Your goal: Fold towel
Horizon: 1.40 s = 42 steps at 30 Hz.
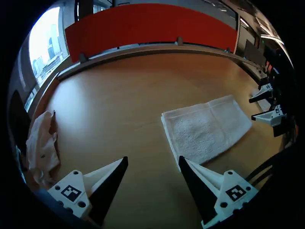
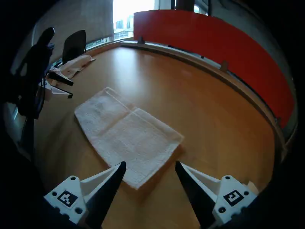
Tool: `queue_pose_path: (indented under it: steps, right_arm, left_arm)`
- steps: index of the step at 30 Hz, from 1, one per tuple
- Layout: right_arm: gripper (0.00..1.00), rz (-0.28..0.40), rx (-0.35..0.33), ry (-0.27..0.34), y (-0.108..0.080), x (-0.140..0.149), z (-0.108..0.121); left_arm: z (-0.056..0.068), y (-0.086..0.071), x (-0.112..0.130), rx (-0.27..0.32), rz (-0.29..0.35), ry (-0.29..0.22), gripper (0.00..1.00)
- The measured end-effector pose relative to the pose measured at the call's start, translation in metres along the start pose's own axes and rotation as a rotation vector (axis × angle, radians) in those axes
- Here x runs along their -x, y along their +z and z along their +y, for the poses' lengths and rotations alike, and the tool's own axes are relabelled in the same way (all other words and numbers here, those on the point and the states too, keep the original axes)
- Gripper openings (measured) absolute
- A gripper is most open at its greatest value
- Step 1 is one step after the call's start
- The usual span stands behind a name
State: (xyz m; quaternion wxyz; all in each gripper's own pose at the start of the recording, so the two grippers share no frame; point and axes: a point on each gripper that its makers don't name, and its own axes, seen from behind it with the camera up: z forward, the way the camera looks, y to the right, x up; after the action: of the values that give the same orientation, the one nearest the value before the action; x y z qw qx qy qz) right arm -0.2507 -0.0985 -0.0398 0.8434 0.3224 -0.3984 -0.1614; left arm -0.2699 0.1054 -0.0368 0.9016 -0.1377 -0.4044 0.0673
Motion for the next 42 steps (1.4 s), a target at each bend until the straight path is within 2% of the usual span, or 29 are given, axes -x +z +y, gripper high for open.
queue_pose_path:
  steps: [11, 20, 30, 40, 42]
  right_arm:
    - [1.00, -0.019, -0.019, -0.018, -0.002, 0.008, -0.006]
    - [1.00, -0.043, -0.044, -0.034, -0.004, 0.018, -0.012]
    - [1.00, -0.068, -0.061, -0.057, -0.006, 0.029, -0.013]
    - [1.00, -0.092, -0.083, -0.088, -0.008, 0.037, -0.016]
    - [0.96, -0.097, -0.087, -0.094, -0.008, 0.039, -0.018]
  left_arm:
    - [-0.017, -0.020, 0.012, -0.049, 0.056, -0.060, 0.99]
    - [-0.033, -0.035, 0.017, -0.092, 0.131, -0.095, 0.99]
    - [-0.037, -0.045, 0.031, -0.110, 0.162, -0.136, 0.99]
    - [-0.036, -0.052, 0.042, -0.116, 0.189, -0.128, 0.99]
    - [-0.035, -0.054, 0.045, -0.115, 0.188, -0.125, 0.99]
